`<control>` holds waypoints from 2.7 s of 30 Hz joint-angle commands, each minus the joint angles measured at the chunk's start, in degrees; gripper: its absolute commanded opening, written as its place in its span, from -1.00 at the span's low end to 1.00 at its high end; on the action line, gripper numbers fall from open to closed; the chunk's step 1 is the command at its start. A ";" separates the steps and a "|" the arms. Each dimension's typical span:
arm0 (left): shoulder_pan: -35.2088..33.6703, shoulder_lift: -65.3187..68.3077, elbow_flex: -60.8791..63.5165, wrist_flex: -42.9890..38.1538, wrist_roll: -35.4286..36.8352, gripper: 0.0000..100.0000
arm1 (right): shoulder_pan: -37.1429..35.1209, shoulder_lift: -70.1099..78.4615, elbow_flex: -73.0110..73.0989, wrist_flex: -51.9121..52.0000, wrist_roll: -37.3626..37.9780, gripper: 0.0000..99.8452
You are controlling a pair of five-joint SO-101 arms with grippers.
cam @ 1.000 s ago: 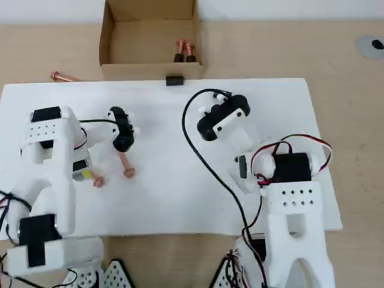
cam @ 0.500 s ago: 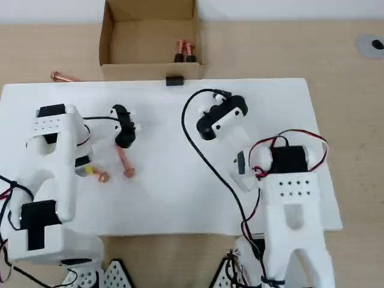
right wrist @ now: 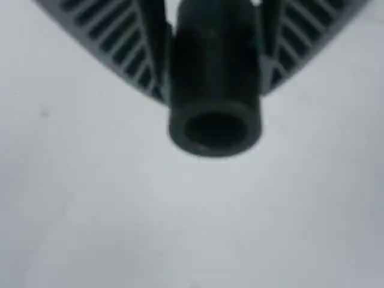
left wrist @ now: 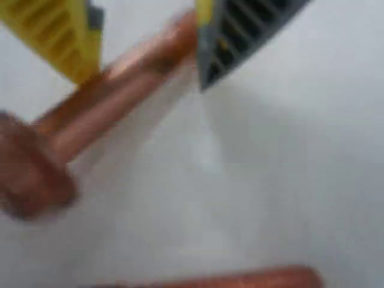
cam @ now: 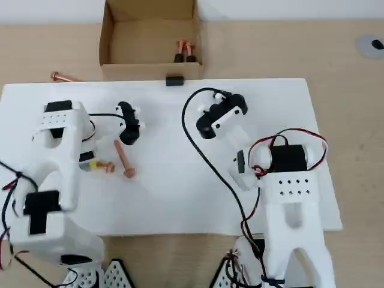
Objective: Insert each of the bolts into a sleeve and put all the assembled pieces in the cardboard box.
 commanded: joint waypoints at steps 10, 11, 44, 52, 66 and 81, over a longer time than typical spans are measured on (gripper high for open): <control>1.23 2.68 -2.20 0.26 -40.62 -0.77 | -0.48 0.22 -0.57 -0.88 -0.35 -0.93; 1.32 2.68 -2.37 0.26 -40.09 -0.81 | -0.48 0.22 -0.57 -0.88 -0.35 -0.93; -9.76 1.63 -13.54 16.53 -30.86 -0.99 | -0.48 -2.51 -0.31 -1.23 -0.35 -0.93; -7.30 1.45 -6.86 12.57 -25.32 -0.97 | -0.48 -2.51 -0.40 -1.23 -0.35 -0.93; -1.23 1.10 -12.75 12.48 -20.40 -0.79 | -0.48 -2.51 -0.22 -1.14 -0.35 -0.93; 1.85 1.63 -10.90 12.13 -20.48 -0.79 | -0.48 -2.51 -0.31 -1.14 -0.35 -0.93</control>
